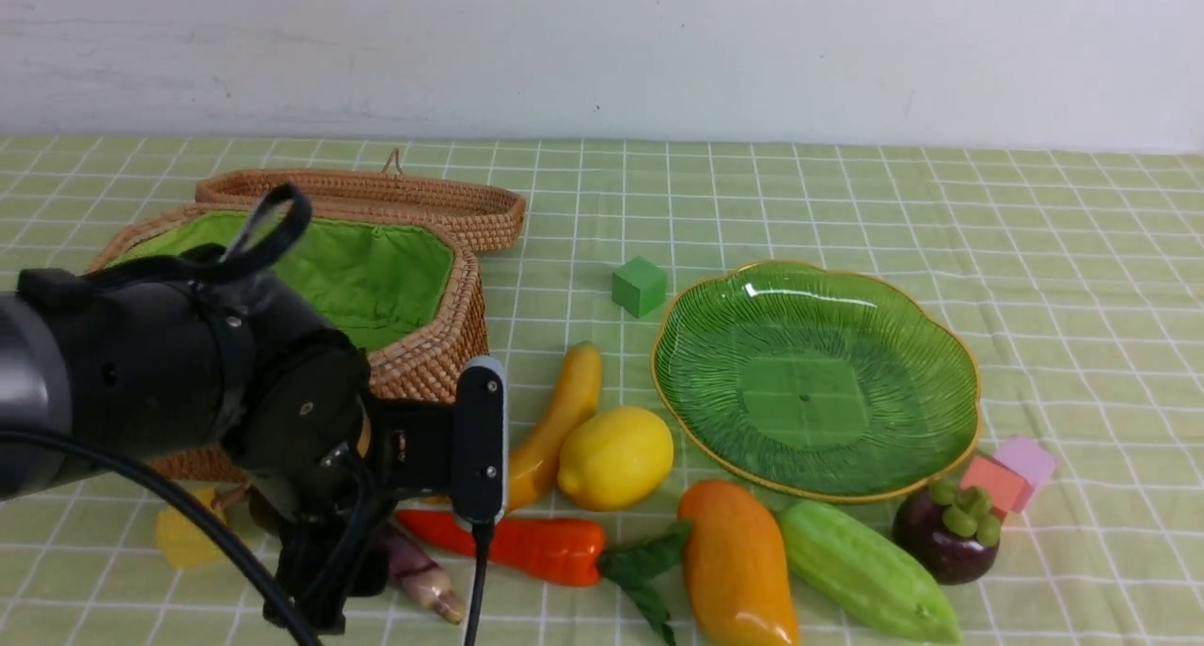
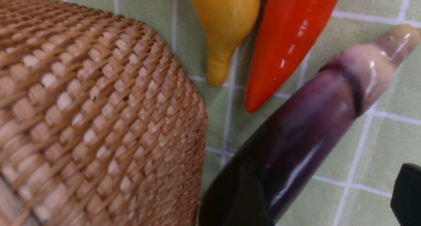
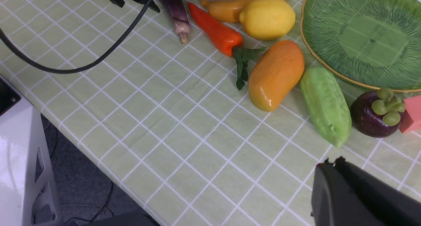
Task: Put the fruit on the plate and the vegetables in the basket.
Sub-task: Use the left arm to grab an eggplant and put it into the left basket
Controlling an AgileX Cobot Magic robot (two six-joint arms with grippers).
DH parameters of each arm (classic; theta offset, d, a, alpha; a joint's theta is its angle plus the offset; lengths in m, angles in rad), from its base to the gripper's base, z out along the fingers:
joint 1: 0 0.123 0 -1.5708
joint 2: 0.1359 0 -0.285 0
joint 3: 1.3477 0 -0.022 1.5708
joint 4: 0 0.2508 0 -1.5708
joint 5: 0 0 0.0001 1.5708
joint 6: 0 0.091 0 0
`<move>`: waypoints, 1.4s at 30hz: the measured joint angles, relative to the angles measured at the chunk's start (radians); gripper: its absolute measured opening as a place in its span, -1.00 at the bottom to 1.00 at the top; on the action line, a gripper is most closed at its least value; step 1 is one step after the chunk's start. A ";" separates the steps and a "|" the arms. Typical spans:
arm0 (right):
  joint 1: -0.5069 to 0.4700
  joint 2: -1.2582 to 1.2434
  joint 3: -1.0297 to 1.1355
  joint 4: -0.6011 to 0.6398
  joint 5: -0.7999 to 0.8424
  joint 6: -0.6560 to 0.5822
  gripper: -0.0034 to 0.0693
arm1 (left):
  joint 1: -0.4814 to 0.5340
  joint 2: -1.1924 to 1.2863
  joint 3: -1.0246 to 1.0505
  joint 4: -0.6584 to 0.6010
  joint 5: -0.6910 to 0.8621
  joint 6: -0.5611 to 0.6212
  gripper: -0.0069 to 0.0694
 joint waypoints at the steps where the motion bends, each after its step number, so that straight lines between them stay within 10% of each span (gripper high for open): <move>1: 0.000 0.000 0.000 0.000 0.000 0.000 -0.87 | 0.000 0.016 0.000 0.003 -0.003 0.018 0.54; 42: 0.000 0.000 -0.003 0.051 0.029 -0.002 -0.81 | 0.000 0.079 -0.008 0.046 0.130 -0.061 0.06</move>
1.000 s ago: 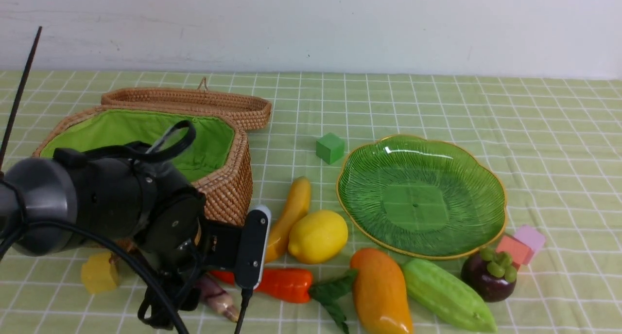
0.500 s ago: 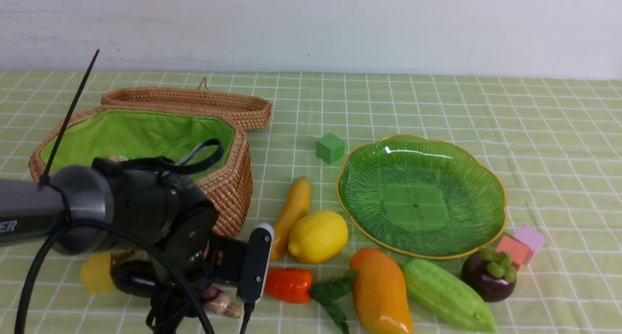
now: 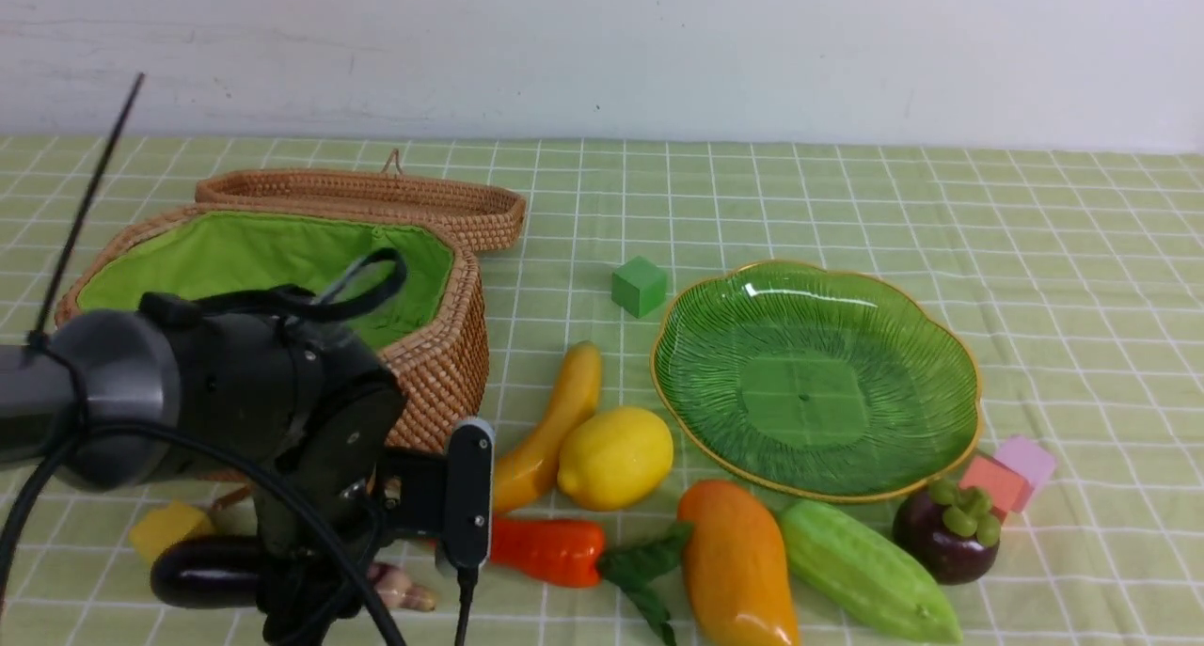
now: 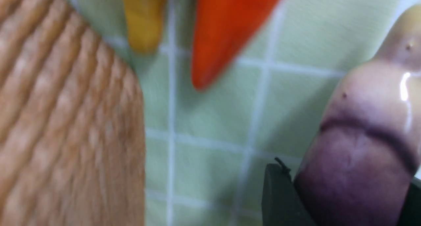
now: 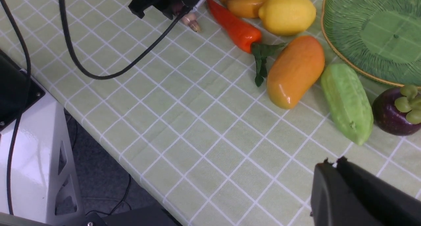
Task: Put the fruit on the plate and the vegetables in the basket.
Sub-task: Use the left arm to grab an eggplant and put it into the left basket
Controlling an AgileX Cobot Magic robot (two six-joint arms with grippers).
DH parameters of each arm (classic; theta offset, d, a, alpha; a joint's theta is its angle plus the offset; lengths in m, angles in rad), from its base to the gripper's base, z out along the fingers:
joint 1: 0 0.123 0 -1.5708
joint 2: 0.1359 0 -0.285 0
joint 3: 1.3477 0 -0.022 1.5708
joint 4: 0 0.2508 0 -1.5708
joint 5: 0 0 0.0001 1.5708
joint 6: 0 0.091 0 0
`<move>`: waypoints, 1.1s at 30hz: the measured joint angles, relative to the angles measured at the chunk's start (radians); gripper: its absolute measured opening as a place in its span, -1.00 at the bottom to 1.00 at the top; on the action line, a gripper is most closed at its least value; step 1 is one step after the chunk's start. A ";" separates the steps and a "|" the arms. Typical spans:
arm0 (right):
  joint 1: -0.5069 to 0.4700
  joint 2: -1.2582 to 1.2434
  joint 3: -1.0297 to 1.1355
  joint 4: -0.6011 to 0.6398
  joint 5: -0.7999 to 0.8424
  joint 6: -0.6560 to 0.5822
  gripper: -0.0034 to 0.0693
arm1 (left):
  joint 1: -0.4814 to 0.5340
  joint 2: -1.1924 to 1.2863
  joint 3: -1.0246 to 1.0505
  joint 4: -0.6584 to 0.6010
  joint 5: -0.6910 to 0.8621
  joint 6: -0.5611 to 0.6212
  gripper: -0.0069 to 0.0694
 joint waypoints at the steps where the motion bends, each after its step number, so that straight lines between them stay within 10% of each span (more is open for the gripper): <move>1: 0.000 0.000 -0.001 0.001 0.000 0.000 -0.81 | 0.000 -0.005 0.000 -0.004 0.000 0.000 0.06; 14: 0.000 0.000 -0.018 0.126 -0.203 -0.083 -0.78 | 0.000 -0.388 -0.050 0.018 0.105 0.018 0.06; 23: 0.000 0.000 -0.018 0.300 -0.382 -0.200 -0.78 | 0.012 -0.339 -0.126 0.377 -0.123 -0.050 0.06; 33: 0.000 0.000 -0.019 0.324 -0.401 -0.248 -0.76 | 0.131 -0.149 -0.126 0.703 -0.236 -0.386 0.06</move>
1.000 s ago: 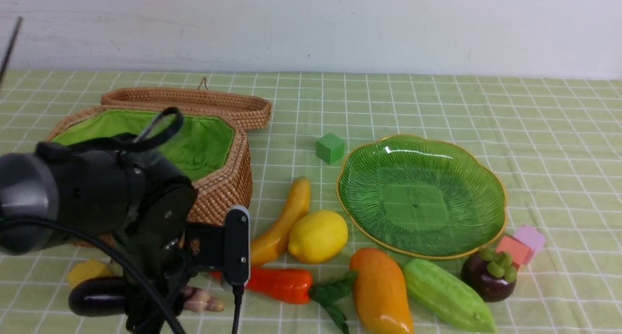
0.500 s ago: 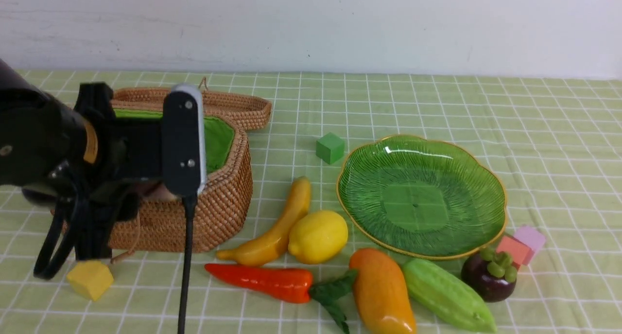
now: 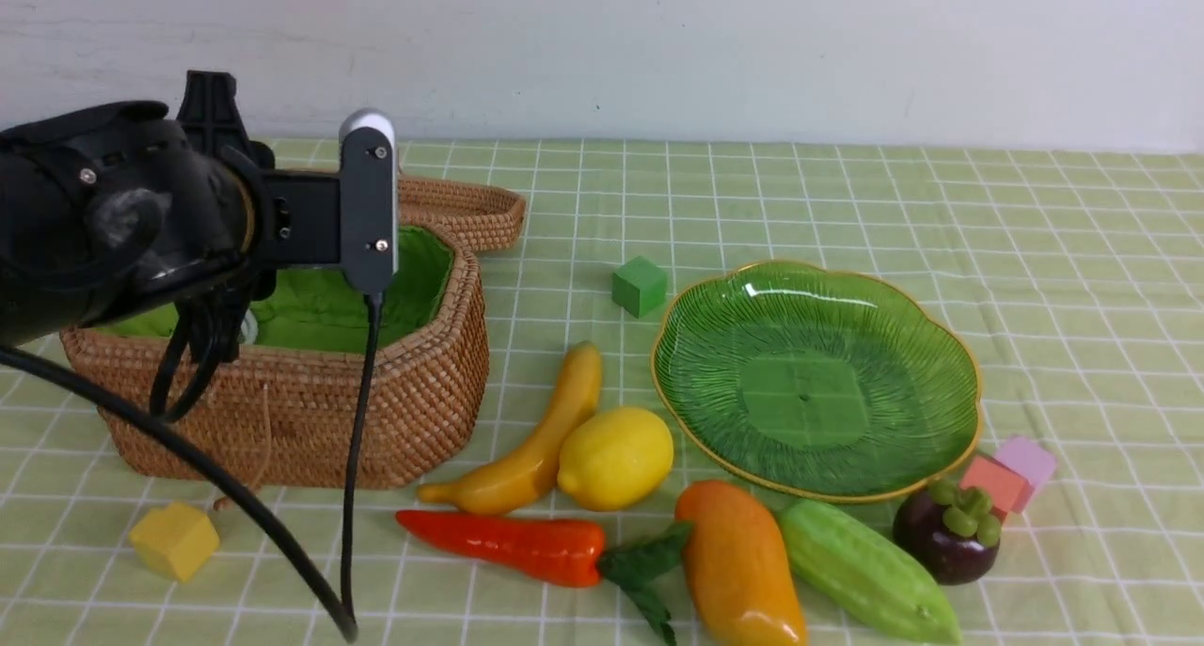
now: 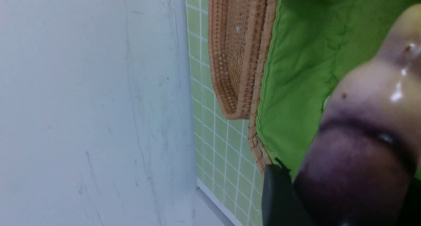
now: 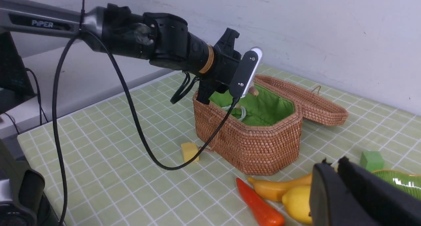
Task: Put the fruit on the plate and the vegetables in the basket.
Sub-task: Use the left arm to grab an eggplant and put it into the left basket
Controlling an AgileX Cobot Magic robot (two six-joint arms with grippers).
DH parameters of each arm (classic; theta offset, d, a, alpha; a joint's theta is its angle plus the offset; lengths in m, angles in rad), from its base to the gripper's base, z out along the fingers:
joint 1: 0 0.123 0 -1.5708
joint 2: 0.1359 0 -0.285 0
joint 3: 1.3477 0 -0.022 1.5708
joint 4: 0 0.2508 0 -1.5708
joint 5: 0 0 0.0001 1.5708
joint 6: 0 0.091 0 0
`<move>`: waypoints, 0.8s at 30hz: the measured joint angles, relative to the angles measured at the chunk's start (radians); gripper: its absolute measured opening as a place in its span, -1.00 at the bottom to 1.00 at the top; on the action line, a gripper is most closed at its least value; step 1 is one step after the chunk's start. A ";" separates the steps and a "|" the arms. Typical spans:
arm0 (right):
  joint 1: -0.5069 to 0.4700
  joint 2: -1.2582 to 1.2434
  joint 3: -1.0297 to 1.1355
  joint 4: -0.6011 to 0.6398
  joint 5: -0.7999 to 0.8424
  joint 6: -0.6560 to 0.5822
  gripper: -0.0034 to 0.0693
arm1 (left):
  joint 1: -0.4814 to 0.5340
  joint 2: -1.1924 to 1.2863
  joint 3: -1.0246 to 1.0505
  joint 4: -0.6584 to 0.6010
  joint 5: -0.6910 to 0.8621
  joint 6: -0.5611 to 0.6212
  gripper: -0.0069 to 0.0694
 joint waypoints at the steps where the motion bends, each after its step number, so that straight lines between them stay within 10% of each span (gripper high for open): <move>1: 0.000 0.000 0.000 0.000 -0.004 -0.003 -0.76 | 0.001 0.010 0.000 0.006 -0.005 -0.014 0.06; 24: 0.000 0.000 0.000 0.003 -0.033 -0.007 -0.76 | 0.001 0.021 0.000 0.012 -0.097 -0.131 0.06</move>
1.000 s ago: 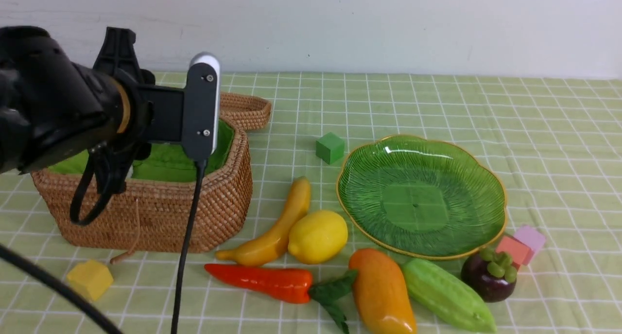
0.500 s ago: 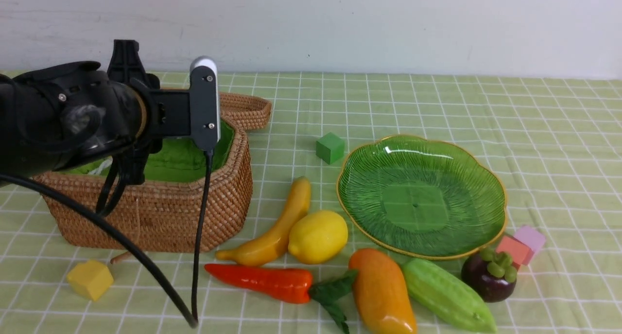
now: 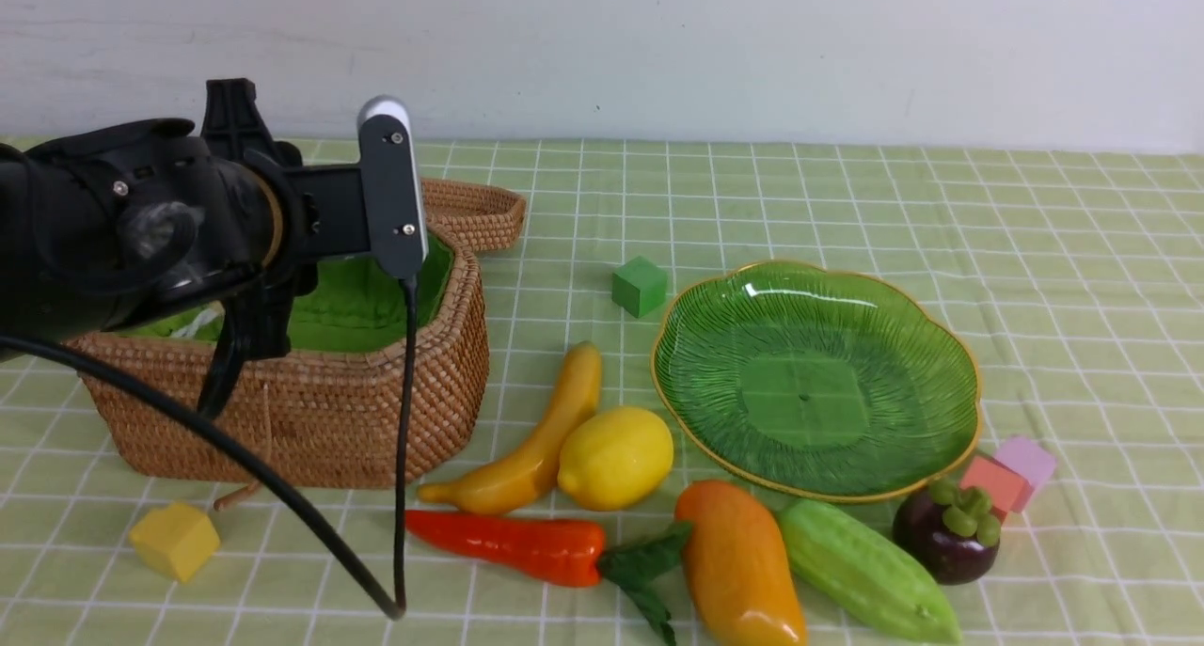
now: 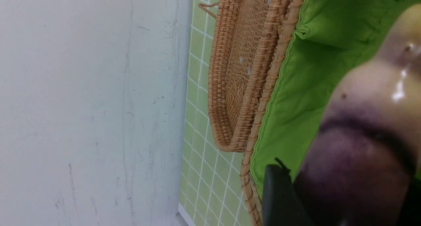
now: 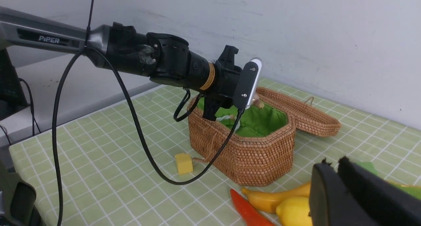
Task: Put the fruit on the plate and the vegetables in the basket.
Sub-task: Use the left arm to grab an eggplant and put it into the left basket
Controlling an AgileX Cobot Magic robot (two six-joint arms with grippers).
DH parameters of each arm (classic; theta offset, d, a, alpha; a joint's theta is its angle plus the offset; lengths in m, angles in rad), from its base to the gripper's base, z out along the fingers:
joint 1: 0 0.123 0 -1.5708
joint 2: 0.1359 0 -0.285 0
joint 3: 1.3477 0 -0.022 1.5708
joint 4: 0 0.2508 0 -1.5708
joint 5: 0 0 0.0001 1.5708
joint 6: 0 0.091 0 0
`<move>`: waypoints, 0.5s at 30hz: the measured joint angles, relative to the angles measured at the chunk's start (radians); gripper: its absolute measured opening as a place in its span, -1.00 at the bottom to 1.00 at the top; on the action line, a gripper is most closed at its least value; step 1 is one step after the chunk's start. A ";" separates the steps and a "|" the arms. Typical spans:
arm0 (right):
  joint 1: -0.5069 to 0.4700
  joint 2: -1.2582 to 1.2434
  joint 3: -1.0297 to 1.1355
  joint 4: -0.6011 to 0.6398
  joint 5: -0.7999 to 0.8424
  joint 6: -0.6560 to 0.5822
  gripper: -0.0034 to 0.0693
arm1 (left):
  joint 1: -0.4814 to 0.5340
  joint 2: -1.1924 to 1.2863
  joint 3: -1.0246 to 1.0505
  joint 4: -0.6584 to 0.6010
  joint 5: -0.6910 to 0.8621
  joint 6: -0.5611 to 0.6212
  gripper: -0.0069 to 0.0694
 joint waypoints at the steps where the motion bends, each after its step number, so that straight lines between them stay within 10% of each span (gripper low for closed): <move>1: 0.000 0.000 0.000 0.000 0.000 0.000 -0.76 | 0.000 0.000 0.000 0.000 0.001 -0.014 0.09; 15: 0.000 0.000 0.000 0.001 0.000 0.000 -0.76 | -0.004 -0.007 0.000 -0.053 0.029 -0.109 0.62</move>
